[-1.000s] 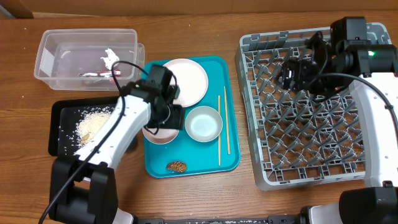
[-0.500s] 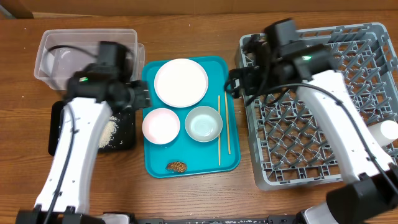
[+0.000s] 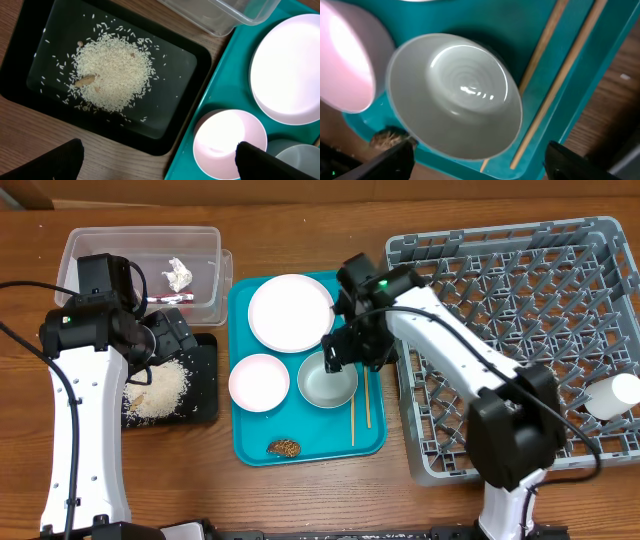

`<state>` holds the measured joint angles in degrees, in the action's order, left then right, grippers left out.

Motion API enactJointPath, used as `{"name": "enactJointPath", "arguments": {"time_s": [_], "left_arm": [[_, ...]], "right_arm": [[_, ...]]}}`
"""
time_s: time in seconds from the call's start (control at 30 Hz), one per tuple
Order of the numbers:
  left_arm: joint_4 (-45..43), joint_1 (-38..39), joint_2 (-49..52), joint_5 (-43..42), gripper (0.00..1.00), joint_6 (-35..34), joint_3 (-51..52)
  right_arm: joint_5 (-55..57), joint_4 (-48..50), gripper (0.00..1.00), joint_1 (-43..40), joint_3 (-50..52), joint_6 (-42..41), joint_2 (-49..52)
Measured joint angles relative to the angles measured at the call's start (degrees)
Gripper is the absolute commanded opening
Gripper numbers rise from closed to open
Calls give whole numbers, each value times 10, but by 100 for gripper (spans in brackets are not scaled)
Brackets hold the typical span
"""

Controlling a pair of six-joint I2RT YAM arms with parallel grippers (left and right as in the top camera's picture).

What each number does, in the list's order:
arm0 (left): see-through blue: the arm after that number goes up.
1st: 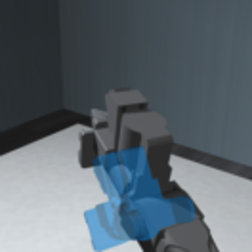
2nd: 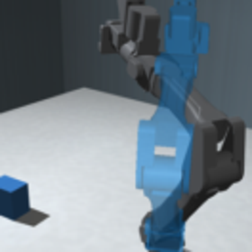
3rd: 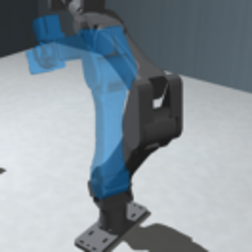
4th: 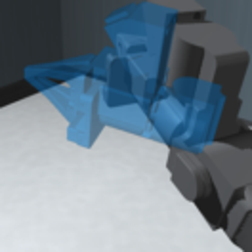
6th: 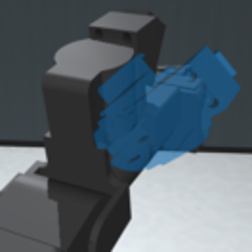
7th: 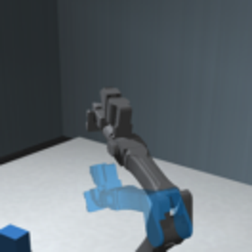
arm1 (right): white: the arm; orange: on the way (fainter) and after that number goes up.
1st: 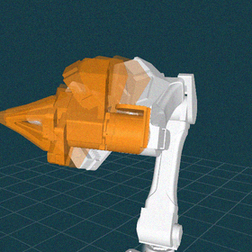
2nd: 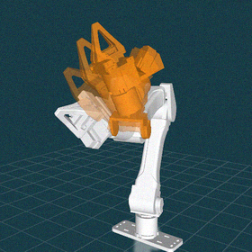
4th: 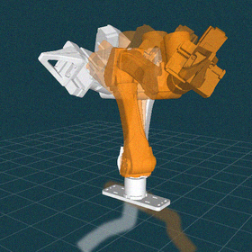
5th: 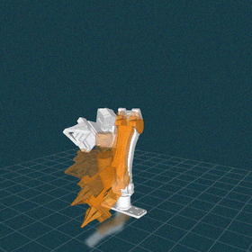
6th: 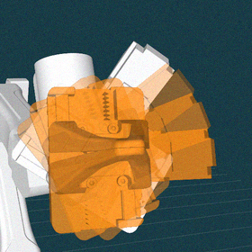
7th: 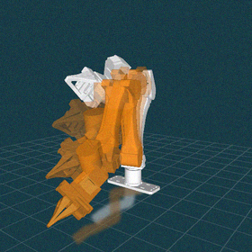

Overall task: Sort waste into correct bins and load items into the dishwasher
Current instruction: 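Reach the right gripper to the white bowl and grasp its rim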

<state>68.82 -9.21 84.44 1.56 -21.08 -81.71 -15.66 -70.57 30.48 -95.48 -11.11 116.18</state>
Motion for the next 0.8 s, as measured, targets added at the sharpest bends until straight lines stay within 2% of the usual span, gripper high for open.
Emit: {"name": "enactJointPath", "arguments": {"time_s": [0.07, 0.13, 0.37, 0.5, 0.8], "left_arm": [[0, 0, 0, 0, 98, 0, 0], [0, 0, 0, 0, 99, 0, 0], [-1, 0, 0, 0, 99, 0, 0], [-2, 0, 0, 0, 99, 0, 0], [-2, 0, 0, 0, 99, 0, 0]], "right_arm": [[1, 0, 61, 1, 5, -4, 17], [2, -1, 51, 1, 10, -12, 36], [7, 4, 29, 1, 14, -21, 56], [15, 4, 24, 1, 14, -26, 56], [43, 9, 18, 1, 14, -38, 56]]}}
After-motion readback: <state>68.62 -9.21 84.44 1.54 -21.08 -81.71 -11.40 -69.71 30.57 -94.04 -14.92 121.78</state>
